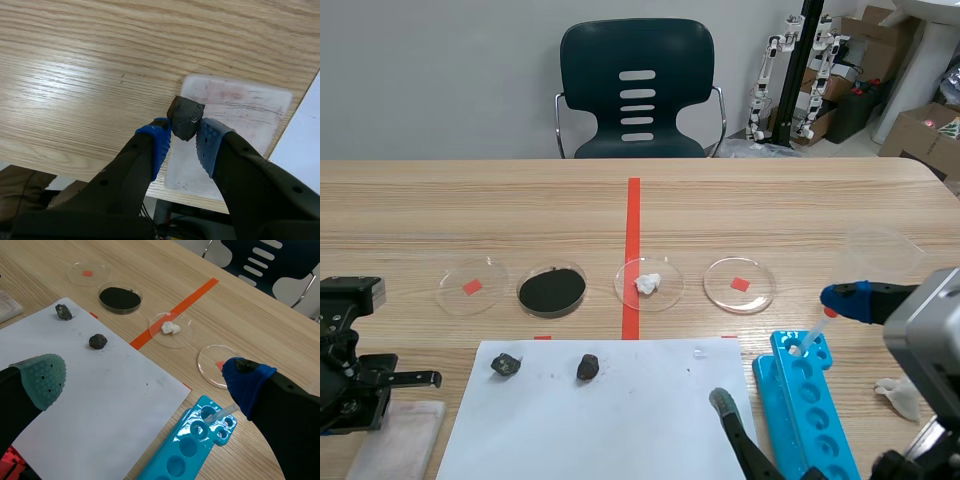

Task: Rub the mineral on the streak plate

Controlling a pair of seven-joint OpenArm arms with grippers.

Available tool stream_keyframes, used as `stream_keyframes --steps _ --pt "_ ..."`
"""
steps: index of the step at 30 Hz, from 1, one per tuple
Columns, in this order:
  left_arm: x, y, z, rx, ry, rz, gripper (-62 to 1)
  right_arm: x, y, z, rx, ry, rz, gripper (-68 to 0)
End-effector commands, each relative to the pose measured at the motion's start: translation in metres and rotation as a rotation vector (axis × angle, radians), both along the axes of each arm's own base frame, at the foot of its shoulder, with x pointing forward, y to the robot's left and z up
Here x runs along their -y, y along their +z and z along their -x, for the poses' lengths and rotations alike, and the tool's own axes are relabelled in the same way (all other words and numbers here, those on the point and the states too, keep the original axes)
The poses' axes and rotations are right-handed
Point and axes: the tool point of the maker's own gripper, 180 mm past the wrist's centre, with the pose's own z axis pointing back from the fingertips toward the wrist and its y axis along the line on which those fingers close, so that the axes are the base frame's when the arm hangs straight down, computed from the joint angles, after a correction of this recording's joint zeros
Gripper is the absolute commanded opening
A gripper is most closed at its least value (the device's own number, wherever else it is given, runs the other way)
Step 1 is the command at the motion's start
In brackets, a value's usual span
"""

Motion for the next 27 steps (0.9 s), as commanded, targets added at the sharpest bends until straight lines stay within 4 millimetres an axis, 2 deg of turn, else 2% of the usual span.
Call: stream_keyframes --steps 1,11,14,17,20,24,27 --pt "0.011 -0.001 0.002 -0.006 -0.003 0.06 -49.3 0.002 0.007 -0.004 0.029 0.004 -0.005 0.4" --pt "0.047 0.001 -0.004 0.028 -0.033 0.258 -49.3 0.002 0.007 -0.004 0.029 0.004 -0.005 0.4" --pt "0.049 0.002 -0.008 0.052 -0.038 0.265 -49.3 0.002 0.007 -0.004 0.029 0.004 -0.005 0.4" --pt "0.042 0.007 -0.021 0.126 -0.052 0.222 -49.3 0.002 0.007 -0.004 0.029 0.004 -0.005 0.4" --pt "0.038 0.024 -0.044 0.275 -0.088 0.168 -49.3 0.002 0.007 -0.004 0.029 0.004 -0.005 0.4" --pt "0.045 0.063 -0.074 0.525 -0.143 0.148 -49.3 0.002 0.007 -0.004 0.029 0.004 -0.005 0.4" --pt "0.049 0.091 -0.087 0.679 -0.181 0.134 -49.3 0.002 0.007 -0.004 0.029 0.004 -0.005 0.4"
